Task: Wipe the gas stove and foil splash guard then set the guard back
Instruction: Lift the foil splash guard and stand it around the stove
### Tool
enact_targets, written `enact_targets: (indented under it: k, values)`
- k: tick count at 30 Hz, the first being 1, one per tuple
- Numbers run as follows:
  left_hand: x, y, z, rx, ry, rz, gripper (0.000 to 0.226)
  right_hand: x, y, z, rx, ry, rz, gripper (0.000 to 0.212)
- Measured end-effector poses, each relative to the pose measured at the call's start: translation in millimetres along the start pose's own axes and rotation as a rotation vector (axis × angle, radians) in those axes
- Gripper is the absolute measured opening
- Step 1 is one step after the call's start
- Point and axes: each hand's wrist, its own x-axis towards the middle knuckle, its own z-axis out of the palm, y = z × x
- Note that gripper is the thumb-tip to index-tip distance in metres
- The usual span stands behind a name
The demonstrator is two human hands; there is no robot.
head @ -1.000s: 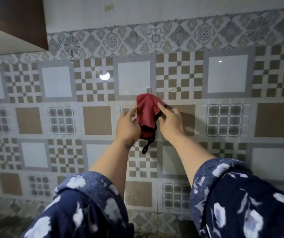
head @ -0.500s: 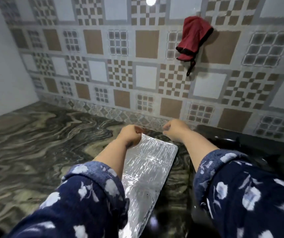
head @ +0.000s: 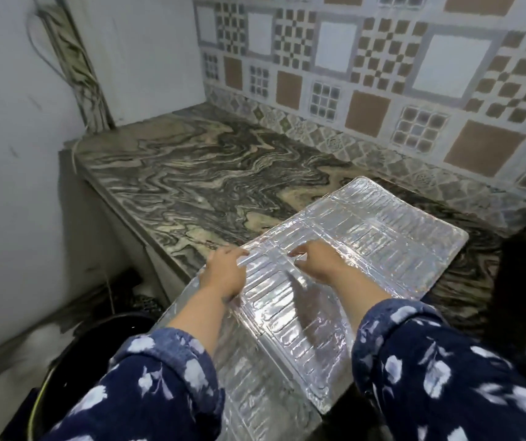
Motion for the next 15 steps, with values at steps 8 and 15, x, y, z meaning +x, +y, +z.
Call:
enact_targets:
  k: [8, 15]
  values:
    - [1.5, -54.1, 1.5, 0.042, 0.045, -0.042, 0.045, 54.1, -50.9, 59.6, -0.191, -0.034, -0.233, 0.040]
    - [6.8, -65.2, 3.7, 0.000, 0.083, 0.013, 0.046, 68.5, -61.7, 58.1, -0.209, 0.017, -0.269, 0.041]
